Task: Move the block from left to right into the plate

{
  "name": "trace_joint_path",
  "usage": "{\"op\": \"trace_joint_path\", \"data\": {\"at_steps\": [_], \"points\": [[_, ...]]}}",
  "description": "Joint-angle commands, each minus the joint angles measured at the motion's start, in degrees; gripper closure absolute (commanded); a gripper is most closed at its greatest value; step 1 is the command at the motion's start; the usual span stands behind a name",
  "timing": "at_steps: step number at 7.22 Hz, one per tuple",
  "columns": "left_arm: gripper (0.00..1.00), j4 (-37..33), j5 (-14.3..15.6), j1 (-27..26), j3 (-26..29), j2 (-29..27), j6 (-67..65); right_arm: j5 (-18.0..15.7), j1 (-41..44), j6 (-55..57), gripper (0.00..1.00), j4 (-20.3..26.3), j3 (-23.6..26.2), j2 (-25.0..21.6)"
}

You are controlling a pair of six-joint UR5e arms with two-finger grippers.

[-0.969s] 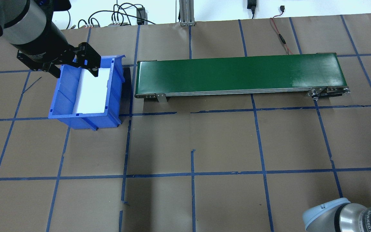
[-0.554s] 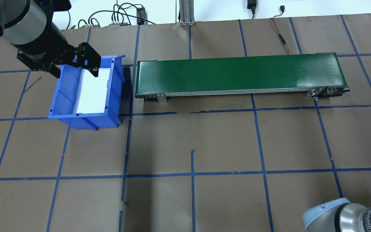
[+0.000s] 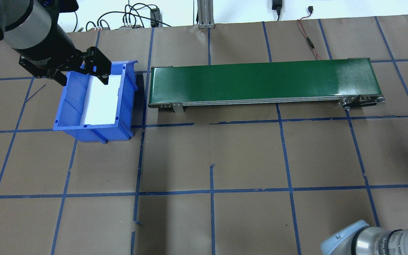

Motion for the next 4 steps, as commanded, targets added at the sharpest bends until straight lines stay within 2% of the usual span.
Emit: {"op": "trace_joint_path", "data": {"at_steps": [1, 2, 4], "points": [[0.00, 0.0, 0.0, 0.0, 0.0, 0.0, 0.0, -1.0, 13.9, 17.2, 0.00, 9.8, -4.9, -5.8], [0.00, 0.0, 0.0, 0.0, -0.1, 0.0, 0.0, -1.3, 21.8, 26.4, 0.00, 10.3, -4.9, -7.6], [0.00, 0.0, 0.0, 0.0, -0.1, 0.0, 0.0, -1.3, 35.1, 37.5, 0.00, 12.1, -4.9, -10.4]]}}
